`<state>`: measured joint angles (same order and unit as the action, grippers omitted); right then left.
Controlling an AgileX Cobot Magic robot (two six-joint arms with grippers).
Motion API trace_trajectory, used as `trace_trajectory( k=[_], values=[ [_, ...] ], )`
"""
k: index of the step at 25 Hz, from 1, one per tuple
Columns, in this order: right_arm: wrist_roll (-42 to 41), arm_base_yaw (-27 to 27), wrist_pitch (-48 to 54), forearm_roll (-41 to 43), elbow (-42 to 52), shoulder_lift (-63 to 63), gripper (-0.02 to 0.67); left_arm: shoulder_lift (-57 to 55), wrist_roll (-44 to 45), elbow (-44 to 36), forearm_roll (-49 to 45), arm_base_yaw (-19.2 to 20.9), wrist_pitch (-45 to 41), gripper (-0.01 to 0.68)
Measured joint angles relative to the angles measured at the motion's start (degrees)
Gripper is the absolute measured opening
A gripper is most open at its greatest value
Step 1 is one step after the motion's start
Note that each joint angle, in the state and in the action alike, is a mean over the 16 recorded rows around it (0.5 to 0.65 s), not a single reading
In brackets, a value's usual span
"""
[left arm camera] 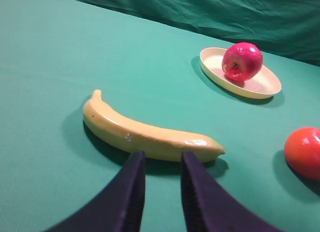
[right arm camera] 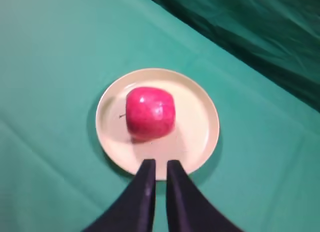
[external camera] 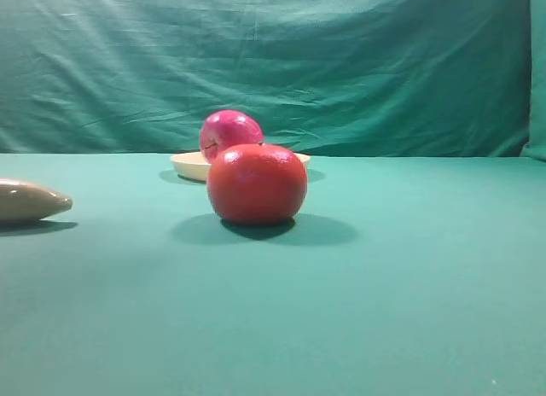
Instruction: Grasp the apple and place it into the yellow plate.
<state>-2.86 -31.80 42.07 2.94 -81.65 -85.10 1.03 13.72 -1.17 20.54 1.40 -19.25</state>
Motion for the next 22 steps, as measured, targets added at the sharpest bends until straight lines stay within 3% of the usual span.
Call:
trace_trajectory(
  k=[13, 22],
  values=[
    [5.38, 0.0, -10.05, -0.25, 31.89, 31.7, 0.0, 0.0, 0.0, 0.0, 0.0, 0.0, 0.0, 0.157],
    [6.03, 0.0, -8.88, -0.2, 41.7, 49.12, 0.0, 0.0, 0.0, 0.0, 0.0, 0.0, 0.0, 0.157]
  ],
)
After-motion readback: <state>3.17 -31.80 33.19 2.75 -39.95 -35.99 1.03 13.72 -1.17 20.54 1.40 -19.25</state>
